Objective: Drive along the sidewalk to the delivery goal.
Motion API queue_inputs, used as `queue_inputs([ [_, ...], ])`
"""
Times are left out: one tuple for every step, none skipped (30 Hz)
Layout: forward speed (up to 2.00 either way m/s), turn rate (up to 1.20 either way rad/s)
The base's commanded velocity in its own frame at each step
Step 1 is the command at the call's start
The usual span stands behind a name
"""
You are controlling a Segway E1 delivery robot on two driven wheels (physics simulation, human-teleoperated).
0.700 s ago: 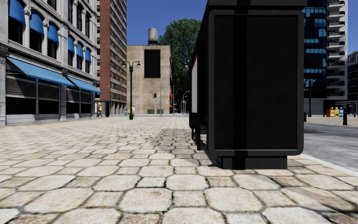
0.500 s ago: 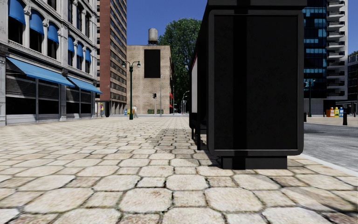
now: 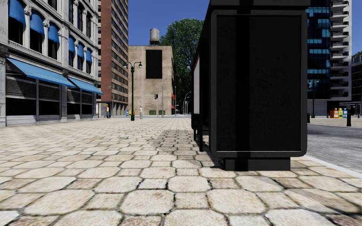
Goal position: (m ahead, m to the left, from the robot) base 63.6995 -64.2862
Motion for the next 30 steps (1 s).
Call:
queue_inputs([
  [0.0, 0.0],
  [0.0, 0.0],
  [0.0, 0.0],
  [0.0, 0.0],
  [0.0, 0.0],
  [0.0, 0.0],
  [0.0, 0.0],
  [0.0, 0.0],
  [0.0, 0.0],
  [0.0, 0.07],
  [0.0, 0.07],
  [0.0, 0.09],
  [0.0, 0.1],
  [0.0, 0.1],
  [0.0, 0.1],
  [0.0, 0.1],
  [0.0, 0.1],
  [0.0, 0.11],
  [0.0, 0.14],
  [0.0, 0.14],
  [0.07, 0.15],
  [0.31, 0.15],
  [0.54, 0.16],
  [0.67, 0.21],
  [0.67, 0.21],
  [0.7, 0.32],
  [0.71, 0.35],
  [0.71, 0.36],
  [0.71, 0.36],
  [0.71, 0.36],
])
